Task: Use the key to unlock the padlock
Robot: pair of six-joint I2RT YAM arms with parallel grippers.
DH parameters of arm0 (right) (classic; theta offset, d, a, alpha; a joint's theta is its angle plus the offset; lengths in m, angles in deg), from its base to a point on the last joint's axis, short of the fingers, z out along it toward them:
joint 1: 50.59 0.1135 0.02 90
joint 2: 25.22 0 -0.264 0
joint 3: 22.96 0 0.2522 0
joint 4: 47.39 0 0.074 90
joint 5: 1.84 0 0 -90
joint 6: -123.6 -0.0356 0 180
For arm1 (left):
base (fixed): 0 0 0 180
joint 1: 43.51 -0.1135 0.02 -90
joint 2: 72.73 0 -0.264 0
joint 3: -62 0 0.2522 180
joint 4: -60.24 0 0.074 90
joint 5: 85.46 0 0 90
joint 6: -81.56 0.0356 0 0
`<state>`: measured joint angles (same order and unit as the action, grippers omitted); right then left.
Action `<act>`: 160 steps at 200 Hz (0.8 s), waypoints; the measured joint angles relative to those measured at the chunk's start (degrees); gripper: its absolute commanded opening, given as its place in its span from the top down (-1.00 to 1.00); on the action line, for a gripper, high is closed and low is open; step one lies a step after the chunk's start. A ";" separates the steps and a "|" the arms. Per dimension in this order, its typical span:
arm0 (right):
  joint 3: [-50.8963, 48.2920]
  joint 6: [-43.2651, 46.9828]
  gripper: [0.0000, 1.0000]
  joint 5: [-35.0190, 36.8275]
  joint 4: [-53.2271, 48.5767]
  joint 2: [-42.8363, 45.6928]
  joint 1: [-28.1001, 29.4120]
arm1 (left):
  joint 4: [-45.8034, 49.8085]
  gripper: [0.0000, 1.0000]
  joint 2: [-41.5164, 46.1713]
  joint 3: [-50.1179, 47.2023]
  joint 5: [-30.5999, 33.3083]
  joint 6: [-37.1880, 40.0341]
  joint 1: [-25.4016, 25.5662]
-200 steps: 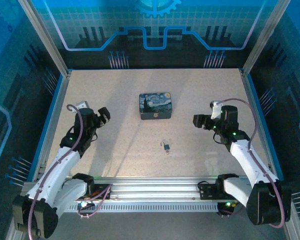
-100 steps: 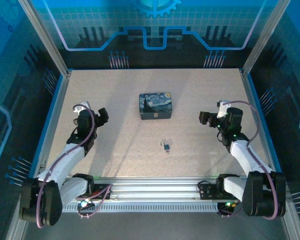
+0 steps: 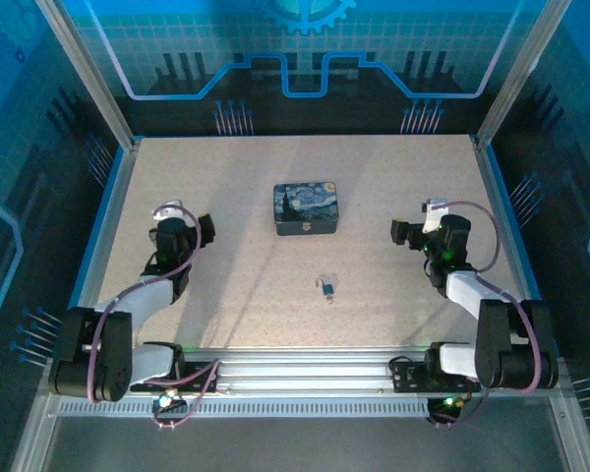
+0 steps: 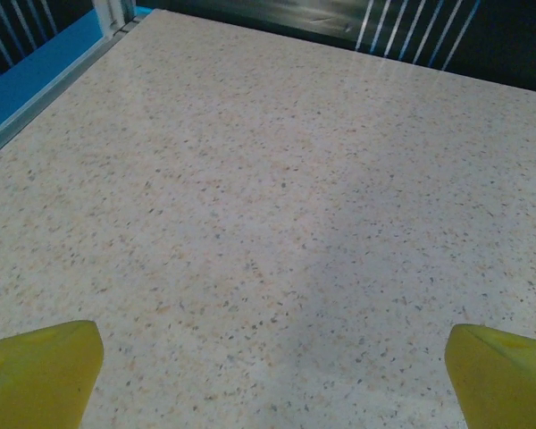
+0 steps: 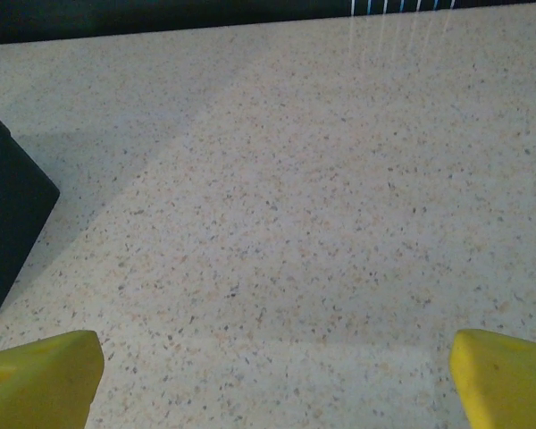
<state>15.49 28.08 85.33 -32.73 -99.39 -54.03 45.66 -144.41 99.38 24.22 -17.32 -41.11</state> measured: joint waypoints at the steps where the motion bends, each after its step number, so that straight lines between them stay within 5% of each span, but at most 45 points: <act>1: -0.02 0.02 -1.00 0.02 0.07 -0.02 0.00 | -0.09 -0.98 -0.04 -0.02 -0.02 0.07 0.00; 160: -1.97 0.92 -0.99 1.44 10.75 -6.34 1.70 | -23.26 -0.98 -17.09 -3.19 -9.49 6.51 -0.96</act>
<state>13.52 29.00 86.78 -21.98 -105.73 -52.33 22.41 -161.50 96.19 14.74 -10.81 -42.07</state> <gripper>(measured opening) 0.997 0.989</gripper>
